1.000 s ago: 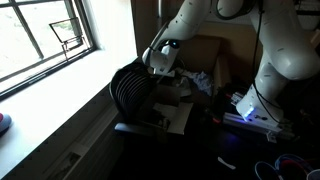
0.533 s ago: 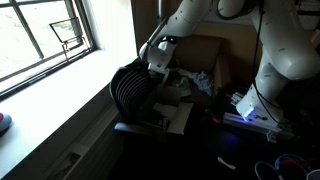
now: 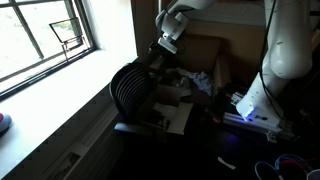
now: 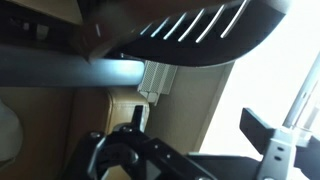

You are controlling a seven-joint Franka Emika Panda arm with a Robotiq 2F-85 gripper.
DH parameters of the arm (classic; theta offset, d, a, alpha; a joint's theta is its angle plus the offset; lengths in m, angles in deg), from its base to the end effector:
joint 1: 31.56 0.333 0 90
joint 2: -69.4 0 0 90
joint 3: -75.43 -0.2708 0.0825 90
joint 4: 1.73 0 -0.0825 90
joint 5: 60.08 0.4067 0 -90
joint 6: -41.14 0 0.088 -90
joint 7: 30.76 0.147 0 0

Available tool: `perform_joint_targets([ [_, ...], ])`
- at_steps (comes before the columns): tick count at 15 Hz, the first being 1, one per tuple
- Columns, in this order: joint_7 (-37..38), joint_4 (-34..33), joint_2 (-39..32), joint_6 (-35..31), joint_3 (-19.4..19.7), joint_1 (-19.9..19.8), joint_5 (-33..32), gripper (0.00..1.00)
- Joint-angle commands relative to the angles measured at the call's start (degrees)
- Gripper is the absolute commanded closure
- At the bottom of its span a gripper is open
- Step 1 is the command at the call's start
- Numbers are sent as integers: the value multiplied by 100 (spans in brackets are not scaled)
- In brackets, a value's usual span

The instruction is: Take the belt from the couch, hang it on the chair, then put it back on the couch

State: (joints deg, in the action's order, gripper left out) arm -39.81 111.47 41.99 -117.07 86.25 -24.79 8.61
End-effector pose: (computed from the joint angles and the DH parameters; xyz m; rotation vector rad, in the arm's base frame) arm 0.6332 -0.0724 0.1565 -2.3357 1.1878 -0.4815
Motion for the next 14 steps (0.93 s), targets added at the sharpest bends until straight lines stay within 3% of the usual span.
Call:
perform_joint_targets([
  [1,627,12,238,1437,-200,-787,-928,25],
  [3,1142,-166,311,2198,-251,-1074,-1164,34],
  [7,1287,-414,582,2263,-491,-1430,-101,64],
  [11,1181,-461,921,2217,-437,-1606,1049,25],
  [13,1024,-470,1022,2304,-351,-1772,1661,12],
  [14,1212,-552,876,2150,-335,-1547,1200,30],
])
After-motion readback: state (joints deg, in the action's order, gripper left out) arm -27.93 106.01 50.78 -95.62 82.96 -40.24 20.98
